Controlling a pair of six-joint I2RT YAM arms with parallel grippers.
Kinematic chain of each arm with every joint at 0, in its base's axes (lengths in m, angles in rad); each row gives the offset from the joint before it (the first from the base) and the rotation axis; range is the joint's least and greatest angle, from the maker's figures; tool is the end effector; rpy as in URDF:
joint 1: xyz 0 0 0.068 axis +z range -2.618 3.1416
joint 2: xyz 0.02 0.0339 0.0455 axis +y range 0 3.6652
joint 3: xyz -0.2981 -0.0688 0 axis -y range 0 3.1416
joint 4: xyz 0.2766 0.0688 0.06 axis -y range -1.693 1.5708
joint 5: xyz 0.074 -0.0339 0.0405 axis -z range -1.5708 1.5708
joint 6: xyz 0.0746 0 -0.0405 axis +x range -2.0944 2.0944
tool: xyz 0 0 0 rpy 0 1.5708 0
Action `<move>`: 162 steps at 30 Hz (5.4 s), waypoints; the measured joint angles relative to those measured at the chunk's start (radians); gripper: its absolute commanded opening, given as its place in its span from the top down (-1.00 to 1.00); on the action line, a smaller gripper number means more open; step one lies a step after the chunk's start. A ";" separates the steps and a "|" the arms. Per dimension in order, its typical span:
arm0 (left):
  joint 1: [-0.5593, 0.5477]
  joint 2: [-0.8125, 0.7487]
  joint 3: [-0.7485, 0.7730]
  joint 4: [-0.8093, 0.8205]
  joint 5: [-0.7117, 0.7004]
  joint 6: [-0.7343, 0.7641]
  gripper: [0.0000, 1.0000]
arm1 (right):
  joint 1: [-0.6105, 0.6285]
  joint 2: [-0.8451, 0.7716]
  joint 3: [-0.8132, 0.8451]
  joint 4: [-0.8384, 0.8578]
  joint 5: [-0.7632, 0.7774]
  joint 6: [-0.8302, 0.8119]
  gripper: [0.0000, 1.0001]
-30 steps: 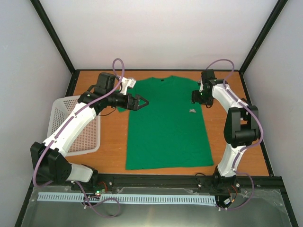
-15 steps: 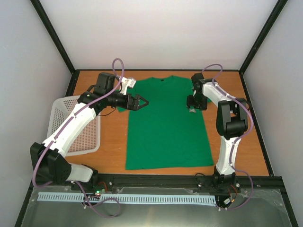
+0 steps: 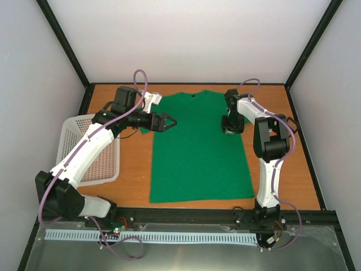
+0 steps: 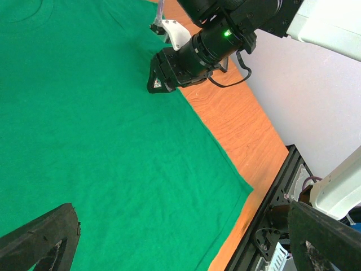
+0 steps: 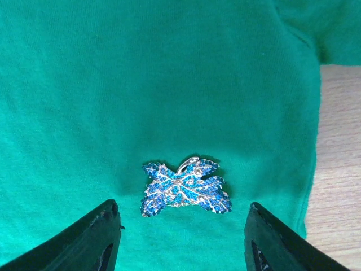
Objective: Pin the brooch onto the clothing
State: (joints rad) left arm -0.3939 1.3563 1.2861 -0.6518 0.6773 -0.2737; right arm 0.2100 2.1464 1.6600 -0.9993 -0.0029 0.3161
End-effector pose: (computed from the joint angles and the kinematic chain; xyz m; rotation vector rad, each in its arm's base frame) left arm 0.2922 -0.1721 0.3579 0.5077 2.2926 -1.1150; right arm 0.4572 0.0977 0.1392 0.1621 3.0557 0.0382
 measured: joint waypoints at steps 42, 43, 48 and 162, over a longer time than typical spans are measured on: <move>0.000 0.000 0.000 0.000 0.000 0.001 -0.99 | -0.014 0.034 0.006 0.000 0.011 -0.044 0.22; 0.000 0.000 0.000 0.000 -0.001 0.001 -0.99 | -0.014 0.034 0.008 -0.002 0.011 -0.046 0.23; 0.000 0.000 0.000 -0.004 -0.009 0.002 -0.99 | -0.016 0.033 0.023 -0.018 0.015 -0.058 0.27; -0.141 -0.197 -0.241 0.708 -0.232 -0.512 0.99 | 0.140 -0.916 -0.357 0.431 -0.652 0.080 -1.00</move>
State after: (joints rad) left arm -0.5350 1.1595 1.0451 0.0566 0.4454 -0.7853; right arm 0.3500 1.2304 1.3033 -0.5686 -0.6548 0.3962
